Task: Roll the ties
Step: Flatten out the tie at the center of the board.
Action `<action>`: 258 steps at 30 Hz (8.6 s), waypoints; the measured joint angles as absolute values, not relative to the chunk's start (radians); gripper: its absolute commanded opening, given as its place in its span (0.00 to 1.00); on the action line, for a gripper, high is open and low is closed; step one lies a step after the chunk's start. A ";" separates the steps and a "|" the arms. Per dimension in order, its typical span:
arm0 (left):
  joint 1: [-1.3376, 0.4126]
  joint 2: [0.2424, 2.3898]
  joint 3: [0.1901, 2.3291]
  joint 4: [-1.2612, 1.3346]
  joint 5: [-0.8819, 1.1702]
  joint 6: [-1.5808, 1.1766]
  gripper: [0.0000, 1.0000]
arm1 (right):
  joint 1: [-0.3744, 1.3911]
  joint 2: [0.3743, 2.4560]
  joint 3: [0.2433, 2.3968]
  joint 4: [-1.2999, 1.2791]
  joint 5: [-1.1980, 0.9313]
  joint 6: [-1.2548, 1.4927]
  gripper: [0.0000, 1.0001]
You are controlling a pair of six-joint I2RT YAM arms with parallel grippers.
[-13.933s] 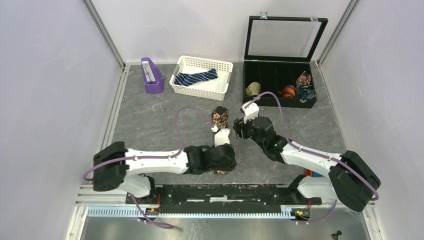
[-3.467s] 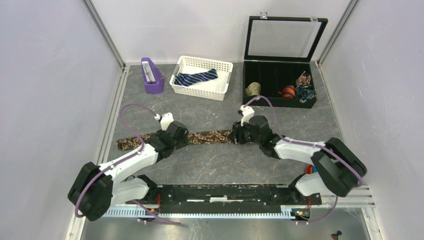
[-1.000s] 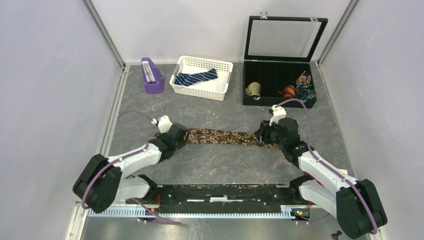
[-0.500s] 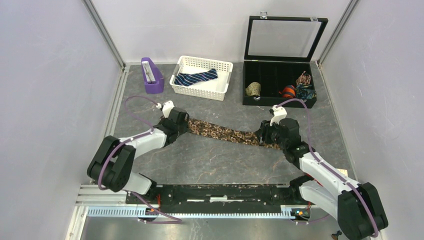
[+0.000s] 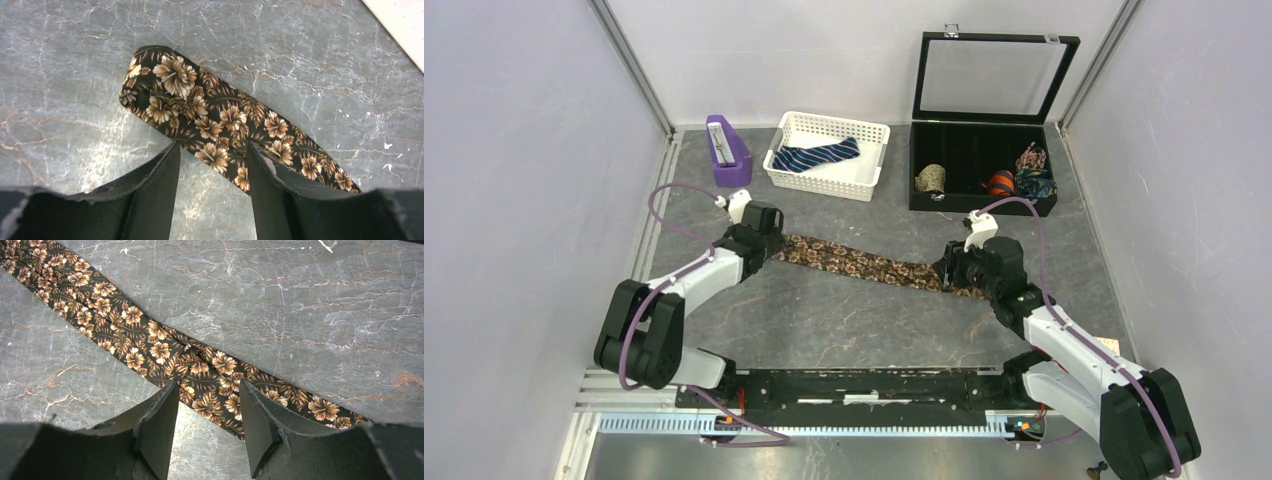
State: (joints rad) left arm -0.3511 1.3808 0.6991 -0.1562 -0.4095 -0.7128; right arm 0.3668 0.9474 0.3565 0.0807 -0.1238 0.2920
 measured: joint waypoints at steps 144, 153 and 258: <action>-0.479 1.050 0.346 -0.053 -0.022 -0.805 0.10 | 0.666 1.970 1.230 0.076 -0.310 0.255 0.30; -0.535 1.311 0.384 0.176 -0.012 -0.846 0.08 | 0.670 2.024 1.227 0.036 -0.303 0.249 0.26; 0.067 1.411 0.608 -0.070 -0.131 -0.638 0.49 | 0.753 1.520 0.695 0.232 -0.292 0.341 0.31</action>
State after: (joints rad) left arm 0.0669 1.4105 0.6083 -0.0696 -0.1314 -0.6384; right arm 0.7528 1.5200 0.6949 0.2317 -0.2920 0.3408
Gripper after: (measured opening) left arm 0.342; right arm 0.312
